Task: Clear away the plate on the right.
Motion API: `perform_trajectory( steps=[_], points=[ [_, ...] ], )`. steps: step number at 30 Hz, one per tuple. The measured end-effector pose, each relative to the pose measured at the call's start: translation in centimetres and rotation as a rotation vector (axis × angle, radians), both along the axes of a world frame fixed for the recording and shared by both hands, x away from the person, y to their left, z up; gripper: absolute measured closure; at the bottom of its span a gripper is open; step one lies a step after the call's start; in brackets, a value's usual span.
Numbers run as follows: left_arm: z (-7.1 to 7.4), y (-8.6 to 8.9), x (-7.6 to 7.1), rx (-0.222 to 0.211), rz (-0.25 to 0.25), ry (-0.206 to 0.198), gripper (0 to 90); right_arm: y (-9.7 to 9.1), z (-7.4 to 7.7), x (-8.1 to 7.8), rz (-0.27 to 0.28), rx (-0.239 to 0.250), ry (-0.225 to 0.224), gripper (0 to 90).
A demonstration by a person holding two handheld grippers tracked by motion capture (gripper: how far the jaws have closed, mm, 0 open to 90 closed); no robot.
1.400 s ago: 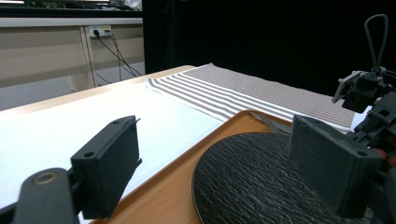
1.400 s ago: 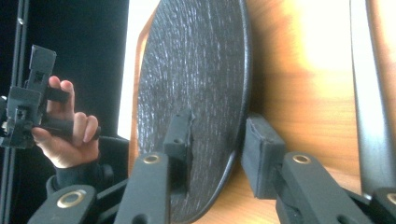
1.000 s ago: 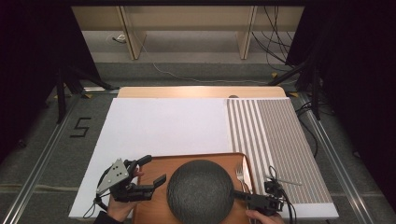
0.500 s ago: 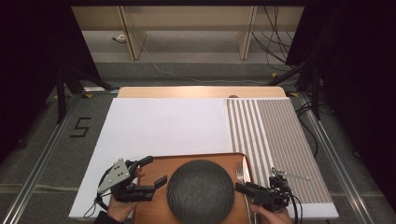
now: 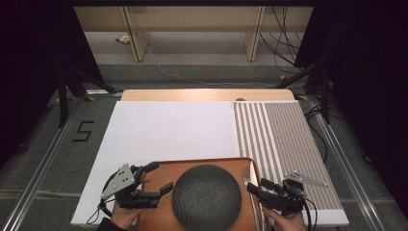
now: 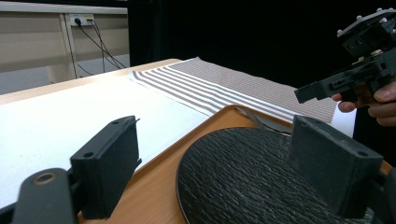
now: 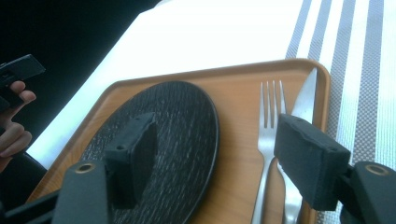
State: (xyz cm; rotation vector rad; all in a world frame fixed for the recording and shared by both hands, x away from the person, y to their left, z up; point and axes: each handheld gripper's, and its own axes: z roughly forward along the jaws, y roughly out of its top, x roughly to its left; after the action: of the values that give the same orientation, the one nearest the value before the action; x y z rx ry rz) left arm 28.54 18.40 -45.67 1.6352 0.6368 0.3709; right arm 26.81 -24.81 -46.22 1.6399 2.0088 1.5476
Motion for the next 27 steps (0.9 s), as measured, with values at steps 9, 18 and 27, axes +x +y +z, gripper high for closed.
perform_trajectory(
  steps=[9, 18, 27],
  points=[
    [0.0, 0.0, 0.0, -0.001, -0.007, 0.005, 16.3, 0.4, 0.5, -0.3, 0.018, -0.091, -0.105, 28.7],
    [0.0, 0.0, 0.0, -0.002, -0.005, 0.005, 16.3, 0.8, 0.8, -0.6, 0.049, -0.121, -0.186, 26.0],
    [0.0, 0.0, 0.0, -0.002, -0.005, 0.007, 16.3, 1.1, 0.9, -0.8, 0.063, -0.168, -0.246, 23.4]
  ],
)
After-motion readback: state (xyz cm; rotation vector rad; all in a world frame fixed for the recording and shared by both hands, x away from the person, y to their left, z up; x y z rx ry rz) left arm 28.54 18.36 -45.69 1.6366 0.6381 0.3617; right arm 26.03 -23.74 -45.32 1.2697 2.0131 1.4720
